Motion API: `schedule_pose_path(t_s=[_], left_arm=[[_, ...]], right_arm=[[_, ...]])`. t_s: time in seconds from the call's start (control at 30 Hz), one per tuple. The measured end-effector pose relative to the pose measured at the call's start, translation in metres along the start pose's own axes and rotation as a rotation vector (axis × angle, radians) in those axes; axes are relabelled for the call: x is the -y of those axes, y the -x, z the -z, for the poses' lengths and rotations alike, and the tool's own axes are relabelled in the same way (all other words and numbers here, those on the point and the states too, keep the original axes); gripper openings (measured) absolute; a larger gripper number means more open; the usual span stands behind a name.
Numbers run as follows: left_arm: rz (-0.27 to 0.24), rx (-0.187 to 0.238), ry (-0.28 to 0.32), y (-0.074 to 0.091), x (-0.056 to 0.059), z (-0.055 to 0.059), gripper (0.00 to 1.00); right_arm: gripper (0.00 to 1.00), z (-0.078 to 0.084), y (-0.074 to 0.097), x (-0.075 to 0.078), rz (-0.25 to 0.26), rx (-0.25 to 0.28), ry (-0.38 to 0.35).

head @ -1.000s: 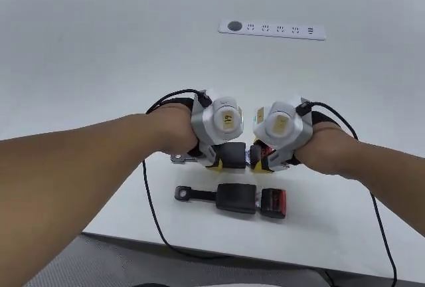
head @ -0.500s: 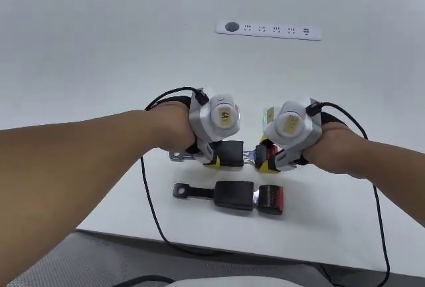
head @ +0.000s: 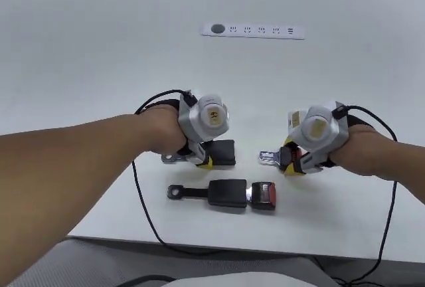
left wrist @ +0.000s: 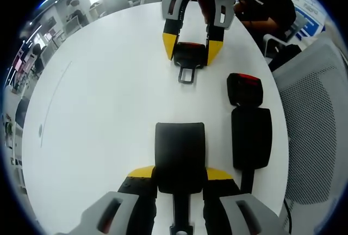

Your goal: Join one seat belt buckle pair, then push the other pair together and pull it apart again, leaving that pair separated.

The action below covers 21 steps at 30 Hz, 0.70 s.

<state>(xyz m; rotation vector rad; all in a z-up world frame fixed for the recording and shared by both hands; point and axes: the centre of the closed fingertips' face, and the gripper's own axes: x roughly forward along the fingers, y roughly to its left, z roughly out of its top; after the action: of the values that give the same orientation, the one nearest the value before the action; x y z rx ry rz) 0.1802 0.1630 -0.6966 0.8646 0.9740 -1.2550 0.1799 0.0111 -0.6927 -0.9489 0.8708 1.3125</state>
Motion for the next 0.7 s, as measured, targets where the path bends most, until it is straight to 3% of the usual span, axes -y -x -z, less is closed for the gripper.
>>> schedule_pose_path(t_s=[0.1,0.27,0.5,0.63,0.7], left_arm=[[-0.002,-0.003,-0.001,0.000,-0.001,0.000,0.32],[-0.008,0.001,-0.010,0.000,-0.002,0.001,0.32],[-0.025,0.008,-0.007,0.000,-0.003,0.001,0.33],[-0.034,-0.001,-0.004,0.000,-0.004,0.000,0.33],[-0.042,0.008,0.031,0.002,-0.004,0.001,0.35]], right_arm=[[0.33,0.016,0.001,0.001,0.007,-0.023,-0.015],[0.34,0.025,0.008,0.005,0.029,-0.042,-0.034],[0.40,0.020,0.014,0.006,0.071,-0.052,-0.026],[0.48,0.025,0.010,0.017,0.122,-0.060,-0.039],[0.50,0.024,0.015,0.015,0.140,-0.057,-0.052]])
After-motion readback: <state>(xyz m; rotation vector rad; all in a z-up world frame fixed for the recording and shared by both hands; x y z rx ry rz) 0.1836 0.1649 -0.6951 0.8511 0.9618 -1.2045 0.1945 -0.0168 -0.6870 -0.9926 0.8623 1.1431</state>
